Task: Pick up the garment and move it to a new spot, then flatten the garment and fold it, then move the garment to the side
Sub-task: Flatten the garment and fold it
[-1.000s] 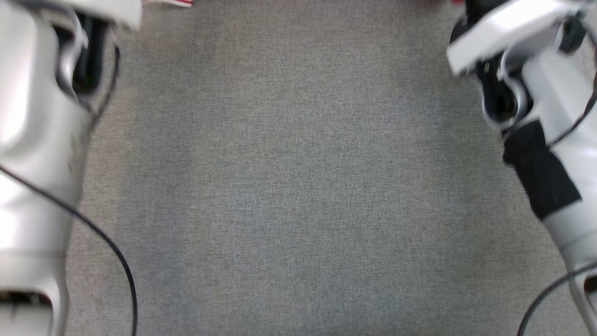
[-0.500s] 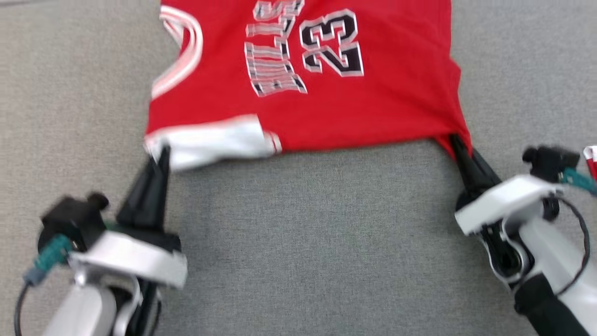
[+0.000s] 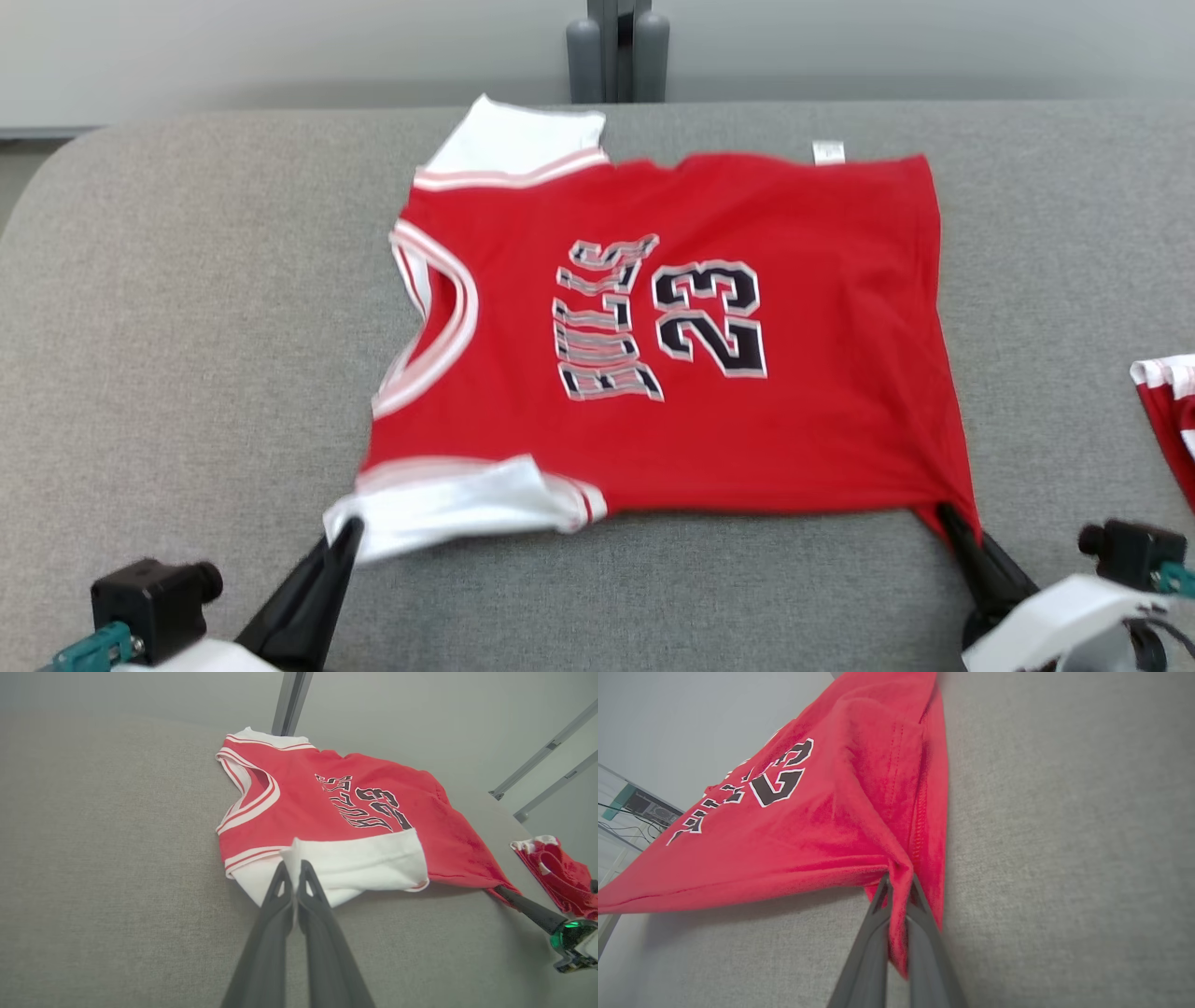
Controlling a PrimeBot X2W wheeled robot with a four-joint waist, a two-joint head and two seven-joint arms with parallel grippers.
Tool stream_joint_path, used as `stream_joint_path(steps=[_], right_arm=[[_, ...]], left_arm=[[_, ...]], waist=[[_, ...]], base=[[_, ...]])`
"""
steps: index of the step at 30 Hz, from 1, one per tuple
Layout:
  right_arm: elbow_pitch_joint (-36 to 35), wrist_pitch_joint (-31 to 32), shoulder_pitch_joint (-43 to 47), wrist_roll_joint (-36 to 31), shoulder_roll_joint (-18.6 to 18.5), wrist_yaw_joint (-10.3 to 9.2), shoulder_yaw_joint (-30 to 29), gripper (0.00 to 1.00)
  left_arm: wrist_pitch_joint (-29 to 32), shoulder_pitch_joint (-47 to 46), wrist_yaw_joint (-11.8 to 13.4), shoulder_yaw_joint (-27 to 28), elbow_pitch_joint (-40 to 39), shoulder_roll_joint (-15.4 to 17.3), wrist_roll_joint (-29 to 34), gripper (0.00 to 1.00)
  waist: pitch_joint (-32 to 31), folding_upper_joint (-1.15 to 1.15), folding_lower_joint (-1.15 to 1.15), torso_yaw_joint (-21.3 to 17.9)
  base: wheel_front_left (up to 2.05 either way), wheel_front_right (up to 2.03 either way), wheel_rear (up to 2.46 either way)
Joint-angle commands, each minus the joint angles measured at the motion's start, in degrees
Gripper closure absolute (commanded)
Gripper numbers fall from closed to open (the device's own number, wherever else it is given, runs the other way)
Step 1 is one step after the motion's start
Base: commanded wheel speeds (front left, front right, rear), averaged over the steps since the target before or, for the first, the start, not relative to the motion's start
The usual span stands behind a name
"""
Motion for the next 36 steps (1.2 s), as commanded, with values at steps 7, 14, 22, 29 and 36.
stream_joint_path(steps=[7, 14, 22, 29, 36], right_arm=[[-7.3, 7.4, 10.6, -4.1, 2.2, -0.04, -7.6, 1.0], [-15.7, 18.2, 19.9, -10.0, 7.2, -0.04, -16.5, 1.0], [-24.5, 27.7, 23.1, -16.4, 13.0, -0.04, -23.2, 1.0], [-27.9, 30.9, 20.5, -17.5, 14.8, -0.04, -25.2, 1.0], [-27.8, 27.1, 14.2, -17.1, 15.6, -0.04, -24.7, 1.0]], left_arm=[[4.8, 5.6, 0.4, 0.5, -1.9, 3.6, -3.1, 1.0], [8.9, 10.0, 2.8, 1.0, -4.6, 5.5, -5.1, 1.0], [10.4, 9.9, 3.1, 1.6, -6.2, 6.7, -5.9, 1.0], [9.7, 6.0, 1.6, 1.2, -5.2, 6.1, -5.1, 1.0], [4.9, -2.0, -0.9, 1.6, -1.6, 1.9, -5.7, 1.0]], waist=[[-3.6, 0.0, 0.0, -1.1], [-4.6, 0.0, 0.0, -1.8], [-4.4, 0.0, 0.0, -2.9], [-3.4, 0.0, 0.0, -3.2], [-1.5, 0.0, 0.0, -3.8]], base=[[0.0, 0.0, 0.0], [0.0, 0.0, 0.0], [0.0, 0.0, 0.0], [0.0, 0.0, 0.0], [0.0, 0.0, 0.0]])
